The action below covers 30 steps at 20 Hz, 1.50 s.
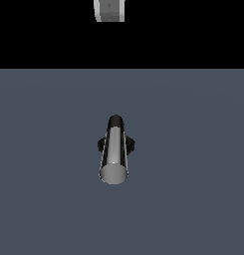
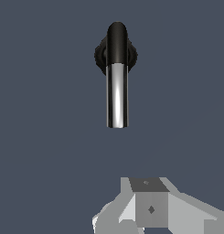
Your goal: Turn on the faucet by rotating a designated handle.
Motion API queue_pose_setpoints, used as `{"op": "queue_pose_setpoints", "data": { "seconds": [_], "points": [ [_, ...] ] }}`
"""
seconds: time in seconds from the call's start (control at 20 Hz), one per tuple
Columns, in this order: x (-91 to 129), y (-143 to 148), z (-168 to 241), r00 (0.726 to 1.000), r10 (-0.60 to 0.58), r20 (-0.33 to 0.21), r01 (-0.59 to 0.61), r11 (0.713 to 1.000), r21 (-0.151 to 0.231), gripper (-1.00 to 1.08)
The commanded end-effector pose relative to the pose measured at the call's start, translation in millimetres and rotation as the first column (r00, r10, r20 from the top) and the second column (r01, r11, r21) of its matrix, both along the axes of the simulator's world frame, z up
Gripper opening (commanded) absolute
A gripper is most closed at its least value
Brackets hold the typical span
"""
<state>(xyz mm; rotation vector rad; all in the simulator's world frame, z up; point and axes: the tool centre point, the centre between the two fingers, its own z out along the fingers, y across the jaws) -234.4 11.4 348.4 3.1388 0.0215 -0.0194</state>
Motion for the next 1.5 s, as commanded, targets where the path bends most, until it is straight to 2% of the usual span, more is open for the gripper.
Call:
{"op": "queue_pose_setpoints", "data": {
  "seconds": [0.0, 0.85, 1.45],
  "points": [
    [1.3, 4.7, -21.4, 1.000, 0.009, 0.002, -0.009, 1.000, 0.000, -1.00],
    [12.5, 33.0, -144.1, 0.998, 0.060, 0.008, -0.060, 0.998, 0.002, -1.00],
    [21.4, 49.6, -211.5, 0.996, 0.088, 0.011, -0.089, 0.996, 0.004, -1.00]
  ]
}}
